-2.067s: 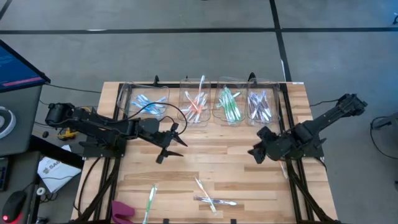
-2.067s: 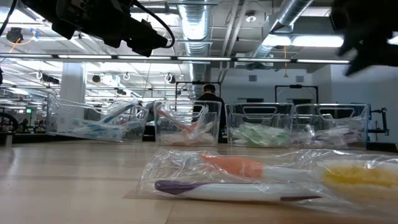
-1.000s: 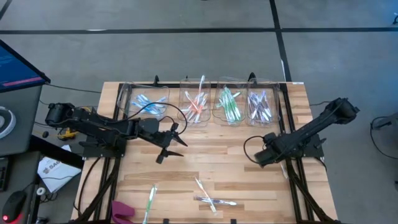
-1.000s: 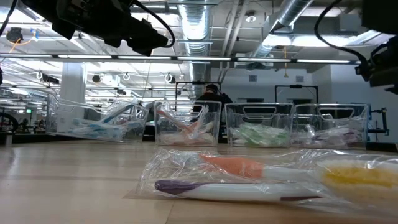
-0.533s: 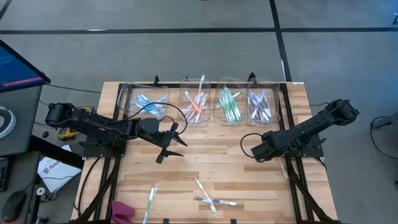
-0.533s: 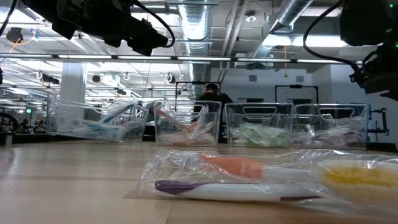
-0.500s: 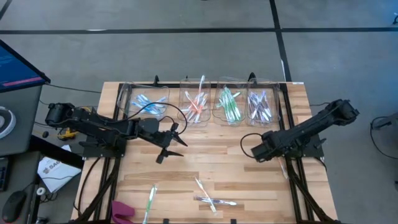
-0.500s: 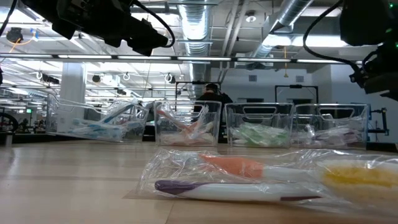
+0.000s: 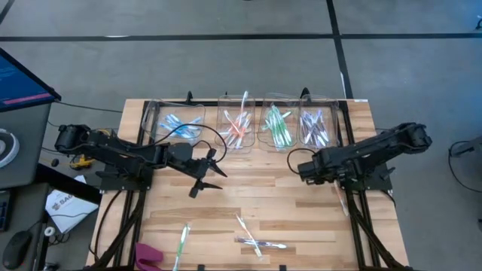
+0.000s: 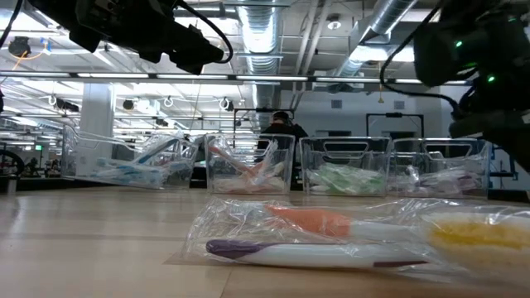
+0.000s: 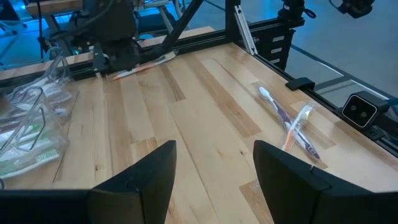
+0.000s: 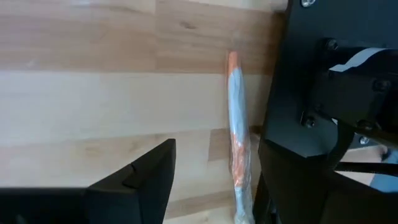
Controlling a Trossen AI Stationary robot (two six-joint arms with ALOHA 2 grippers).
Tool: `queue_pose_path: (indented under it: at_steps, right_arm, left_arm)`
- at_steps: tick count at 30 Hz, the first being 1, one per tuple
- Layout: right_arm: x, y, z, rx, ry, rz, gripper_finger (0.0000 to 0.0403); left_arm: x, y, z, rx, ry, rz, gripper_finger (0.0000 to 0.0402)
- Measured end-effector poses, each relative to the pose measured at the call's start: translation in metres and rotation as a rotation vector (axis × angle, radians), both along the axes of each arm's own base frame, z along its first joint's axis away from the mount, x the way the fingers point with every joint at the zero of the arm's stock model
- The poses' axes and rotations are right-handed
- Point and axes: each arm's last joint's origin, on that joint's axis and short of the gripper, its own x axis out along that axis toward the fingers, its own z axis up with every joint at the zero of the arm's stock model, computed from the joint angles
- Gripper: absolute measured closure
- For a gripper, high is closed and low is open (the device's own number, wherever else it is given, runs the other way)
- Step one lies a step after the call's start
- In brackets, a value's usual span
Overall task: Pick & Place Toothbrushes
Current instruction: Put the orange toothbrush into the middle left transparent bin
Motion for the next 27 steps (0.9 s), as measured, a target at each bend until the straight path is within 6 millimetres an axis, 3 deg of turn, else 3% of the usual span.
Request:
queue_pose_path:
  at_steps: [16, 21, 27]
  right_arm:
    - [0.014, -0.024, -0.039, 0.207, 0.267, -0.05, 0.0177]
    - [0.021, -0.028, -0.059, 0.286, 0.187, 0.041, 0.0177]
    - [0.02, -0.033, -0.065, 0.283, 0.269, 0.012, 0.0177]
  left_arm:
    - [0.0, 0.0, 0.0, 0.001, 0.0, 0.0, 0.0192]
    - [0.0, 0.0, 0.0, 0.0, 0.001, 0.0, 0.0192]
    - [0.0, 0.0, 0.0, 0.0, 0.001, 0.0, 0.0192]
